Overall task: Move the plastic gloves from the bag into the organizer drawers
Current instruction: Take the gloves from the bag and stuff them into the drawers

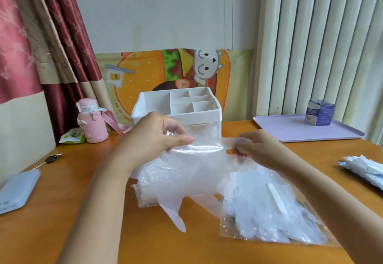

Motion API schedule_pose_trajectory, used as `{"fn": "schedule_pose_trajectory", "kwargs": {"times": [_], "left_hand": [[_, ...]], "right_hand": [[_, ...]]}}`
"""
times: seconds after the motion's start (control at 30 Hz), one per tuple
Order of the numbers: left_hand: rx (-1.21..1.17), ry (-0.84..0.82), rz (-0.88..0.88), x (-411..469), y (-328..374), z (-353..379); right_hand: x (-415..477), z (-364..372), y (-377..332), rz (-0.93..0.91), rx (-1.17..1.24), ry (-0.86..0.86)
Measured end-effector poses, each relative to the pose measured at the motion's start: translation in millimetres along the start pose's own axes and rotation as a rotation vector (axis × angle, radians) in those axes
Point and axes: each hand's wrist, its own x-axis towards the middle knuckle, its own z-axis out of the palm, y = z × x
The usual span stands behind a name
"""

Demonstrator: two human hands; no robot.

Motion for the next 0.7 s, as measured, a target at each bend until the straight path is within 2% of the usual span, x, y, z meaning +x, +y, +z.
{"fn": "schedule_pose_trajectory", "kwargs": {"times": [0.07,0.13,0.17,0.27,0.33,0.53,0.63,0.7], "left_hand": [[-0.027,0.060,0.001,1,-7,-6],[-0.041,0.081,0.001,3,-13,-8],[-0.041,0.086,0.006,4,-15,-7],[-0.024,0.139,0.014,9,-25,-3],[-0.002,0.189,-0.019,14,-33,-2],[0.051,0.273,-0.203,24,-69,1],[0.186,0.298,-0.273,23,-75,4],[0.250,0.290,-0.306,23,-74,5]], "right_hand": [[6,0,6,0.045,0.208,0.027],[9,1,2,0.063,0.458,-0.116],[11,2,-2,0.043,0.461,-0.196],[14,11,-11,-0.049,0.168,-0.333],[22,12,-14,-0.058,0.068,-0.233],[61,2,-30,-0.099,0.004,0.206],[65,6,-35,-0.099,-0.219,0.484],[50,19,-41,-0.213,-0.305,0.651]]}}
